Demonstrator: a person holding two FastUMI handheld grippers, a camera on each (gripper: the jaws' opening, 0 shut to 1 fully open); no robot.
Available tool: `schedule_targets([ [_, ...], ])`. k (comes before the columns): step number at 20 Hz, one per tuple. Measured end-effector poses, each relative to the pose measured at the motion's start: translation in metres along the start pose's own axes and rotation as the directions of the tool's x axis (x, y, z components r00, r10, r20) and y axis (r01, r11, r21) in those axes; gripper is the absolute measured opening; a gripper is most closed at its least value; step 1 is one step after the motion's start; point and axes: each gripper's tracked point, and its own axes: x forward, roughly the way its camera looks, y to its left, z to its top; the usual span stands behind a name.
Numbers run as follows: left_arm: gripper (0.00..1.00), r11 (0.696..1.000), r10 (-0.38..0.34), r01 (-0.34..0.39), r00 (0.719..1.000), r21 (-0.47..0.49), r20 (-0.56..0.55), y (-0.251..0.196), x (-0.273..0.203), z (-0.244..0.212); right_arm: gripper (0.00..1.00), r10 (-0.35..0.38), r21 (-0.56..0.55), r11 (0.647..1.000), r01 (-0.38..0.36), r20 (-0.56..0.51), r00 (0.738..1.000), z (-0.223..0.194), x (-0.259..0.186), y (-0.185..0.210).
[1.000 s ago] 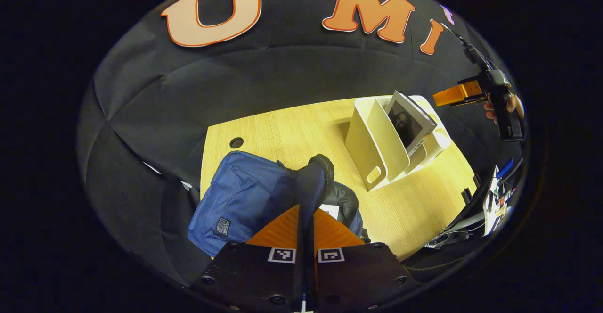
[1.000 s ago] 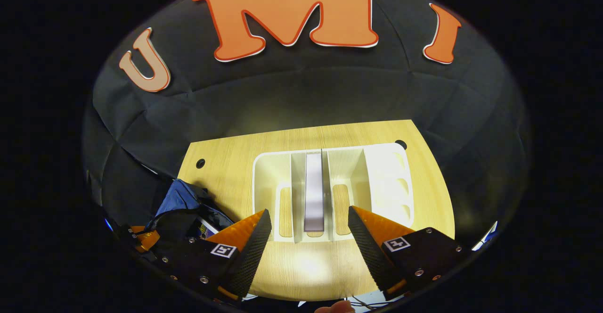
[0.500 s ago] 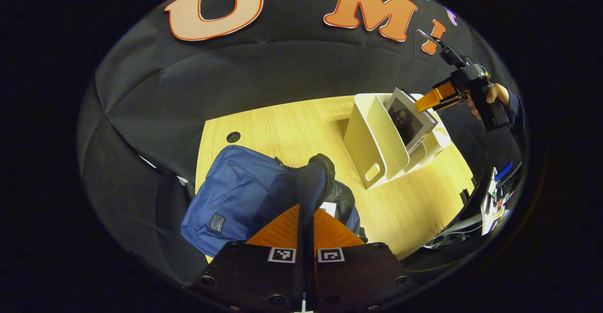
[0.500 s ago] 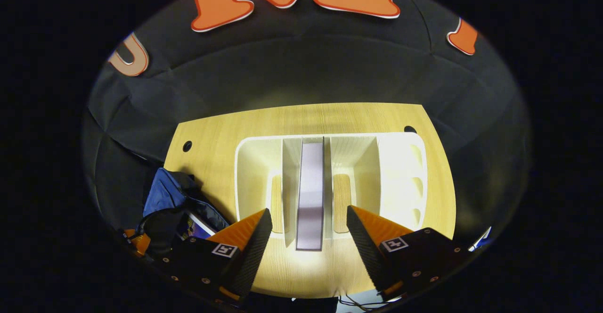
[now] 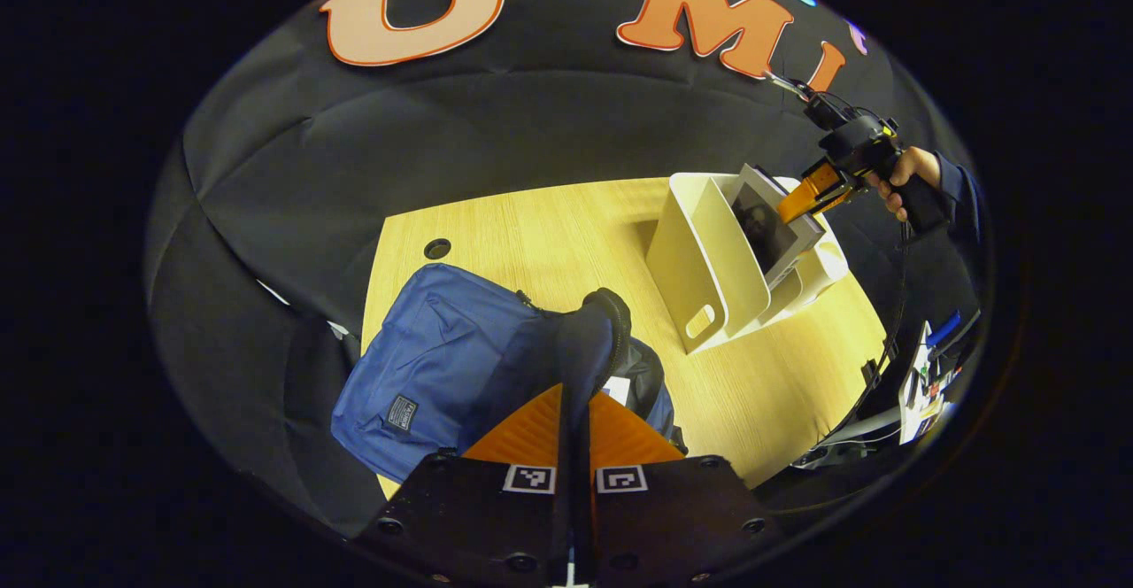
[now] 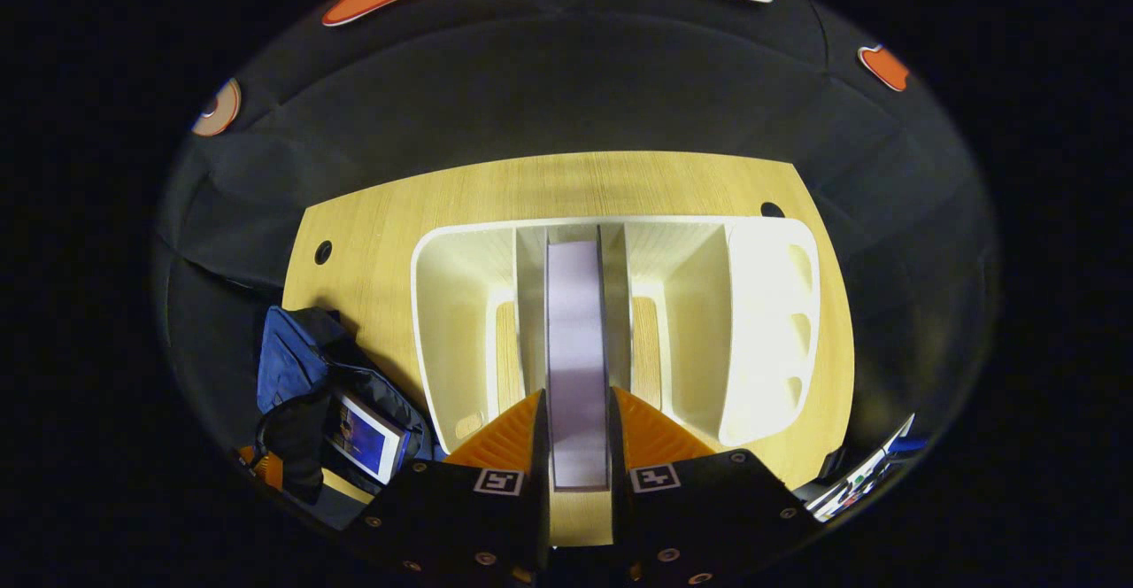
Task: Open the schoolbag, grab two books from the bookshelf and put them into the schoolbag.
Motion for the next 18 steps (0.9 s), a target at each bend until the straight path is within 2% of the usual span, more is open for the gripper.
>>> schedule_targets([
  [4,0.03,1.0,-0.002,0.002,1.0,0.001,-0.007,-0.002,-0.004,-0.001,0.25,0.019,0.006,1.0,-0.019,0.027,0.999,0.004,-0.022,-0.015],
  [8,0.03,1.0,0.001,-0.001,1.0,0.007,-0.006,-0.003,-0.004,0.001,0.24,0.052,-0.028,0.998,-0.049,0.099,0.994,0.011,-0.068,-0.026],
  [15,0.03,0.999,0.014,-0.014,1.0,0.033,-0.008,-0.003,-0.006,0.007,0.24,0.129,-0.082,0.99,-0.113,0.215,0.968,0.006,-0.146,-0.028],
  [18,0.03,0.999,0.018,-0.018,1.0,0.035,-0.008,-0.003,-0.008,0.007,0.24,0.192,-0.09,0.98,-0.175,0.239,0.952,-0.008,-0.167,-0.019],
])
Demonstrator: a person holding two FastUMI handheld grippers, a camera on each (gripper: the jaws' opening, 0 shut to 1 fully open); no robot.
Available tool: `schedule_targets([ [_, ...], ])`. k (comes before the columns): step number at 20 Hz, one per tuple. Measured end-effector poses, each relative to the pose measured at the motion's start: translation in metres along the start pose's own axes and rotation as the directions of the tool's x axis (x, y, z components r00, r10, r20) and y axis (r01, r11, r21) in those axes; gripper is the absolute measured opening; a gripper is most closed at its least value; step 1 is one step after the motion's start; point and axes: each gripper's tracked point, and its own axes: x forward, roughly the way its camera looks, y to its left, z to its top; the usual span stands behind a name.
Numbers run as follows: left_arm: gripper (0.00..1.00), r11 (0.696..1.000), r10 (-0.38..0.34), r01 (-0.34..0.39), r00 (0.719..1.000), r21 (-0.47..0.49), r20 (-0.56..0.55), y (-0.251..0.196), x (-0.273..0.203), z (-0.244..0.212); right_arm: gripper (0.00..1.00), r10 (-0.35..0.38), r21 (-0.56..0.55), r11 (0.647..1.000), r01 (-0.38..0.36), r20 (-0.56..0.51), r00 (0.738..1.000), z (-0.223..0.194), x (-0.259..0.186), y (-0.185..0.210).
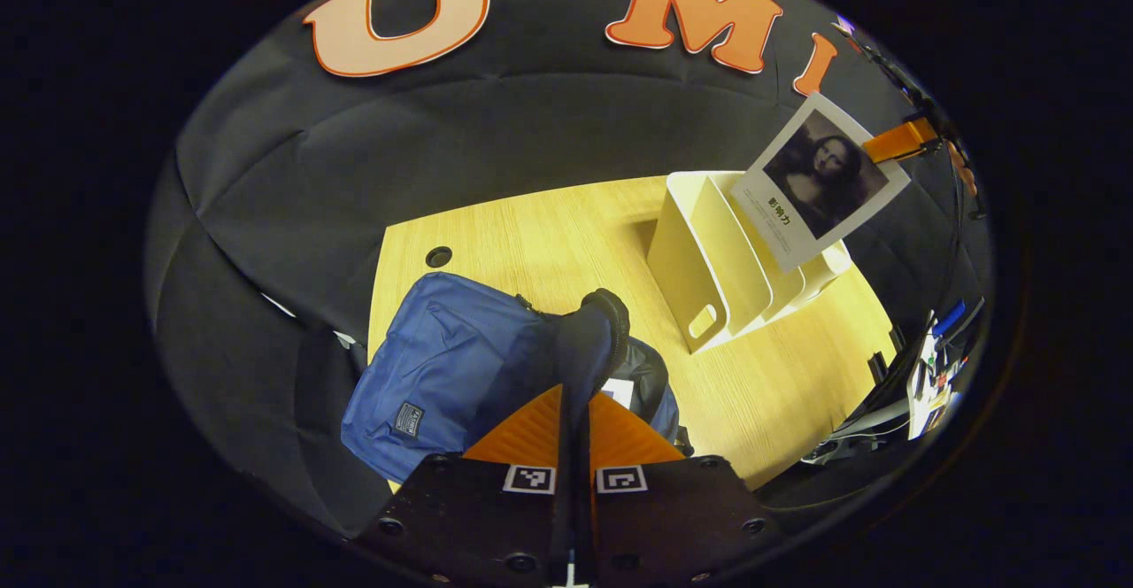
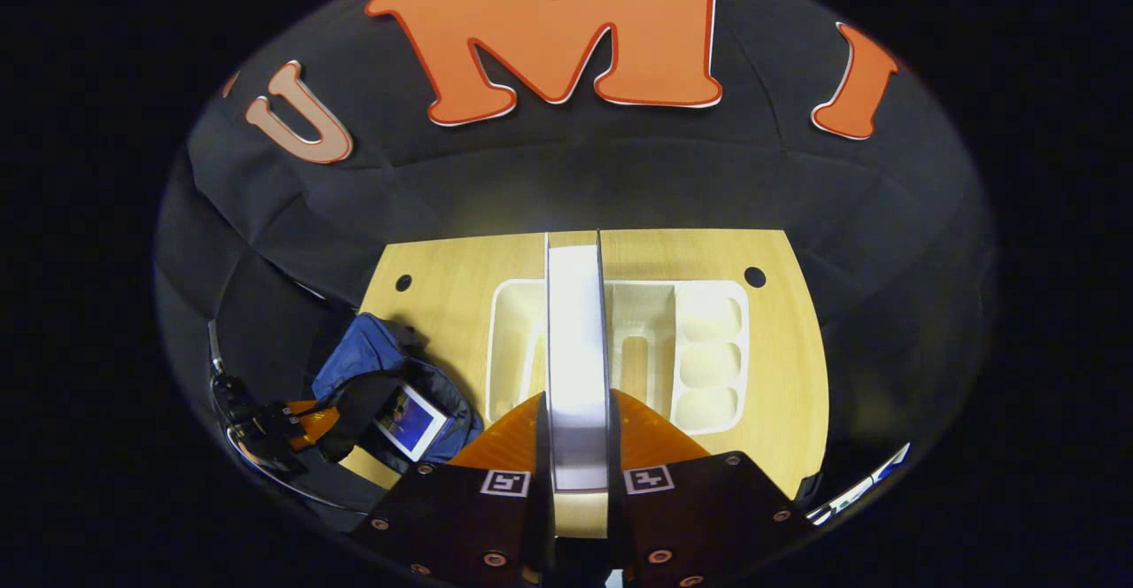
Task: Open the schoolbag, grab two books from the bookshelf and put them into the schoolbag.
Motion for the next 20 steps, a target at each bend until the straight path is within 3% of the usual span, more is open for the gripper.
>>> schedule_targets([
  [7,0.03,1.0,0.001,-0.001,1.0,-0.006,-0.001,0.0,0.002,-0.001,0.24,0.127,0.054,0.99,-0.13,0.055,0.99,-0.017,-0.025,0.029],
  [11,0.02,1.0,0.008,-0.008,1.0,-0.006,0.007,0.002,-0.002,0.001,0.24,0.205,0.089,0.974,-0.208,0.045,0.978,-0.043,-0.018,0.051],
  [15,0.03,1.0,0.012,-0.012,1.0,-0.006,0.009,0.003,-0.003,0.004,0.23,0.335,0.167,0.928,-0.334,0.022,0.942,-0.071,-0.006,0.085],
  [20,0.02,1.0,0.022,-0.022,1.0,-0.023,0.019,0.008,-0.004,0.006,0.24,0.416,0.265,0.877,-0.401,-0.001,0.909,-0.106,0.021,0.115],
])
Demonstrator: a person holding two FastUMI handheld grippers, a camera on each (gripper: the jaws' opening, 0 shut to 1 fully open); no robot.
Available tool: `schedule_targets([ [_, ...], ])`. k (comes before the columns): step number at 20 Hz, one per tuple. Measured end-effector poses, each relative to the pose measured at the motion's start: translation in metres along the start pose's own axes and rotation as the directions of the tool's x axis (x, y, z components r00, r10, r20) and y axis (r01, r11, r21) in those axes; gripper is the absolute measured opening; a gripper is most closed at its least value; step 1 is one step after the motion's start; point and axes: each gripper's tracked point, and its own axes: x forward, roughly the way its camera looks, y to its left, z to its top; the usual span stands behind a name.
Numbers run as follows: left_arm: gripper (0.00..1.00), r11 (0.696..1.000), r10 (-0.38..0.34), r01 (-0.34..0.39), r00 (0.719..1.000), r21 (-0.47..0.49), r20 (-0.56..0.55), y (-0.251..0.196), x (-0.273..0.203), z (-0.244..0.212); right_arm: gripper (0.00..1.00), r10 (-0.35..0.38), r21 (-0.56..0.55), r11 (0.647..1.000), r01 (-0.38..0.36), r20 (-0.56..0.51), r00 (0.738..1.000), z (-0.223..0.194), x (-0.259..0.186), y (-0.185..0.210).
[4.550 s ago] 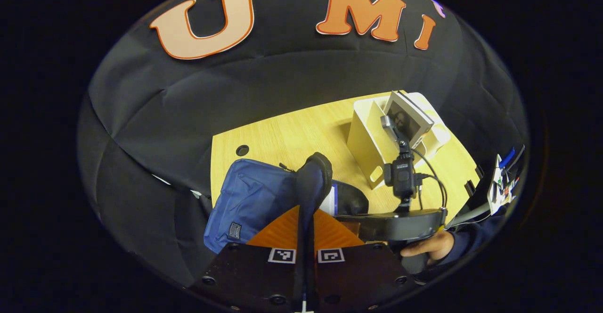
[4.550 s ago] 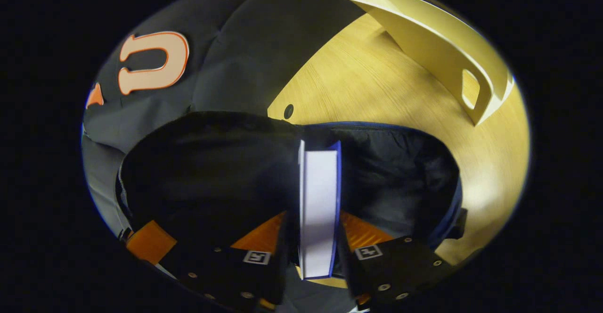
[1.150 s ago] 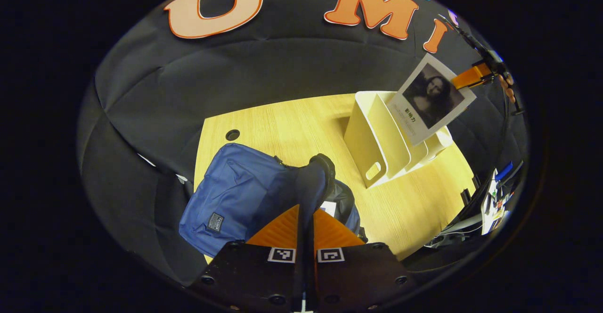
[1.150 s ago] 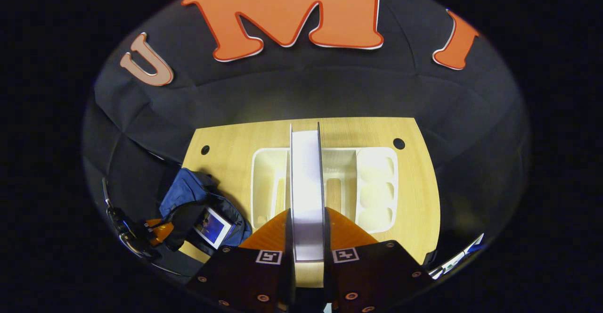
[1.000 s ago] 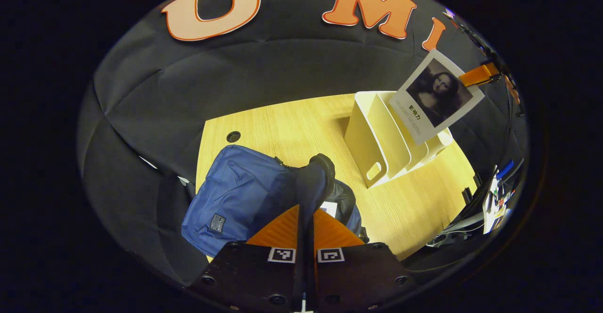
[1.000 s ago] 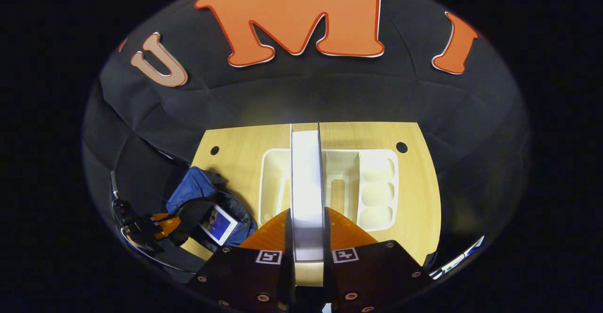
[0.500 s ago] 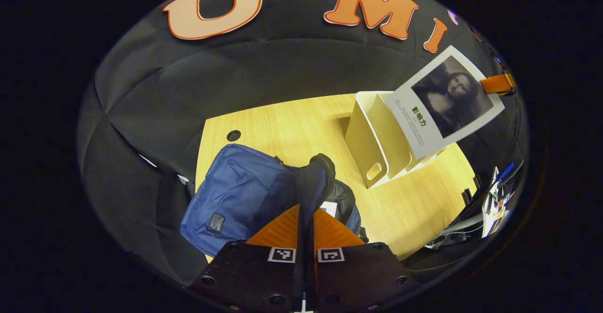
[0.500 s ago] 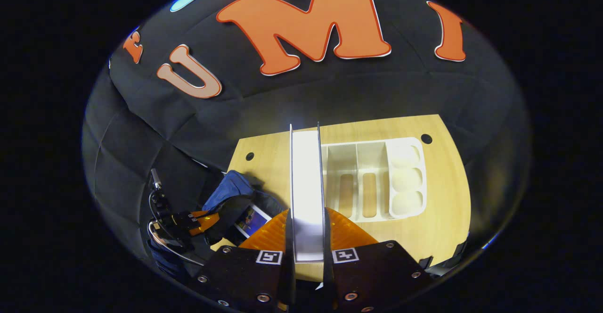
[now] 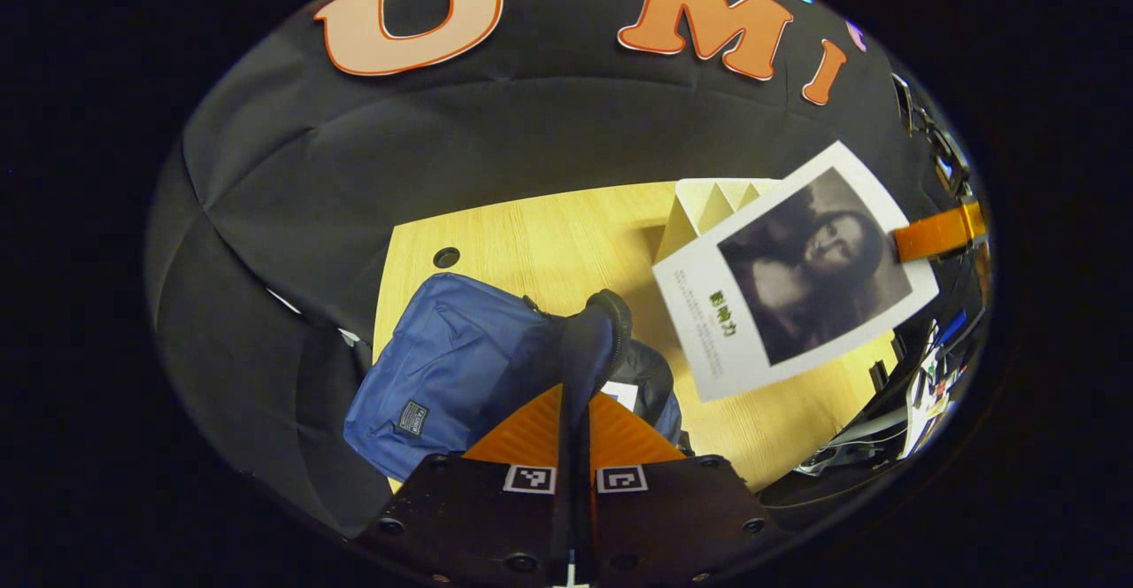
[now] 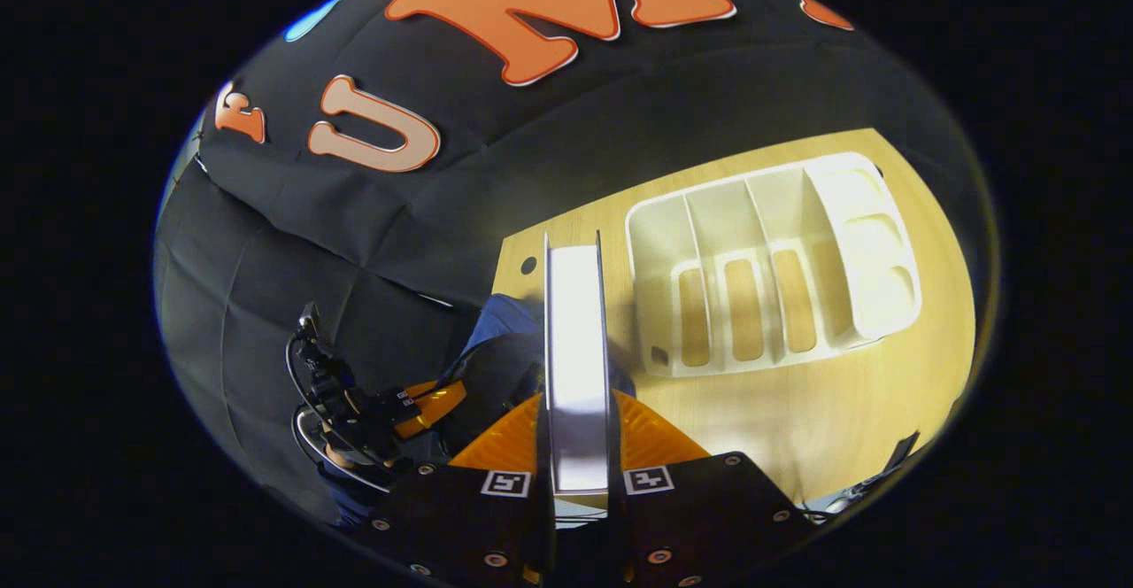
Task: Open the schoolbag, grab two books from the bookshelf and put them into the schoolbag.
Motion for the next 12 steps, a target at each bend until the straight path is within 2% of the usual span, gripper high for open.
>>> schedule_targets([
  [3,0.03,1.0,-0.001,0.001,1.0,-0.01,-0.001,0.001,0.0,0.002,0.23,0.088,0.086,0.993,-0.086,-0.025,0.996,-0.023,0.031,0.013],
  [4,0.03,1.0,0.0,0.0,1.0,-0.014,0.0,0.0,0.0,0.001,0.23,0.097,0.117,0.989,-0.094,-0.028,0.995,-0.031,0.04,0.013],
  [7,0.03,1.0,-0.006,0.006,1.0,-0.019,-0.004,-0.002,0.003,0.003,0.23,0.102,0.155,0.984,-0.093,-0.052,0.993,-0.055,0.062,0.012],
  [12,0.03,0.999,-0.015,0.014,1.0,-0.035,-0.01,-0.006,0.002,0.001,0.23,0.107,0.219,0.971,-0.095,-0.042,0.993,-0.072,0.102,0.017],
])
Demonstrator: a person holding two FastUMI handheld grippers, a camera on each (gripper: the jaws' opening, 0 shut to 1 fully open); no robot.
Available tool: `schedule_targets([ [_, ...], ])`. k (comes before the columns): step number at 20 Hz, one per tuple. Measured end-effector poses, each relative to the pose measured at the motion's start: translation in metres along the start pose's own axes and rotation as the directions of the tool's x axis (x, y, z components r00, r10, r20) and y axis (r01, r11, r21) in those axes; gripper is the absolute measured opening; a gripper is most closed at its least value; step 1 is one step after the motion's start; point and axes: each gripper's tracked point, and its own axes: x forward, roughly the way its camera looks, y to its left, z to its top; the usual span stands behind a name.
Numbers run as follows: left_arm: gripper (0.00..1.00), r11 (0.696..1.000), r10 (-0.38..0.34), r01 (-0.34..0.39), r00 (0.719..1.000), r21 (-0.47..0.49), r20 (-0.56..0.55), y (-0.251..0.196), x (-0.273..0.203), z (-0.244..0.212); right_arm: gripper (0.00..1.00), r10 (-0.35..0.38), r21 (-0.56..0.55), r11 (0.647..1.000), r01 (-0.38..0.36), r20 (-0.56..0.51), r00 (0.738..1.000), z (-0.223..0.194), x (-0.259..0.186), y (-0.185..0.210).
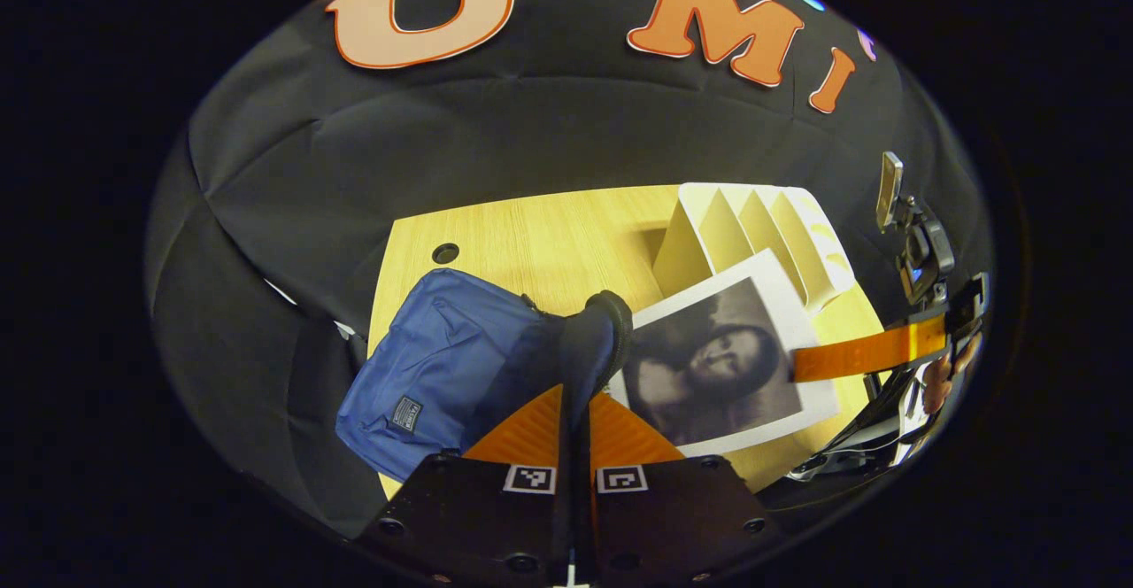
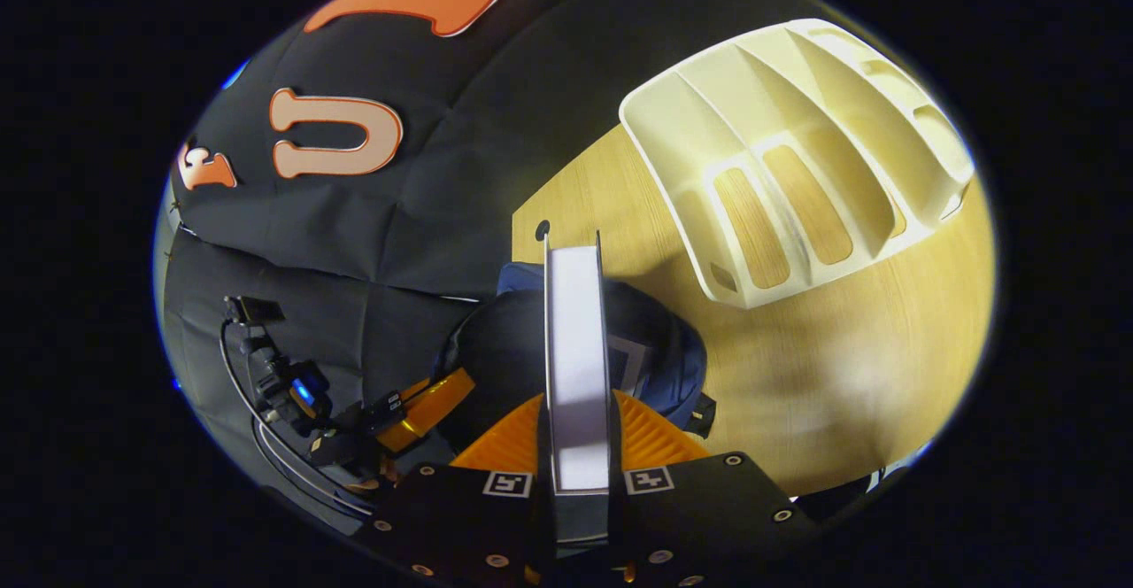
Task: Open the schoolbag, grab two books from the bookshelf and put them into the schoolbag.
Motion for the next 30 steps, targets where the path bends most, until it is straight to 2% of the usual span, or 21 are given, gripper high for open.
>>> schedule_targets([
  [2,0.02,1.0,-0.006,0.006,1.0,0.002,-0.003,-0.004,0.0,0.0,0.23,-0.018,-0.005,1.0,0.018,-0.012,1.0,-0.012,0.016,-0.001],
  [8,0.03,0.999,-0.028,0.027,1.0,0.04,0.012,-0.019,-0.005,0.004,0.23,0.029,-0.023,0.999,-0.029,0.009,1.0,-0.023,0.061,0.017],
  [16,0.03,0.994,-0.049,0.048,0.999,0.094,0.008,-0.034,-0.006,0.007,0.24,0.008,-0.069,0.998,-0.011,-0.048,0.999,-0.052,0.111,0.013],
  [24,0.03,0.996,-0.056,0.055,0.998,0.063,0.002,-0.038,-0.004,0.006,0.25,-0.017,-0.111,0.994,0.006,-0.098,0.995,-0.072,0.166,0.01],
  [27,0.03,0.998,-0.059,0.059,0.998,0.032,-0.001,-0.037,-0.003,0.006,0.26,-0.041,-0.114,0.993,0.028,-0.111,0.993,-0.073,0.166,0.011],
  [29,0.03,0.999,-0.031,0.031,0.999,0.038,0.009,-0.029,-0.004,0.009,0.35,-0.121,-0.19,0.976,0.108,-0.063,0.991,-0.062,0.155,0.003],
  [30,0.02,0.999,-0.015,0.014,1.0,0.037,0.009,-0.023,-0.004,0.009,0.44,-0.135,-0.243,0.962,0.122,-0.035,0.99,-0.054,0.149,0.004],
])
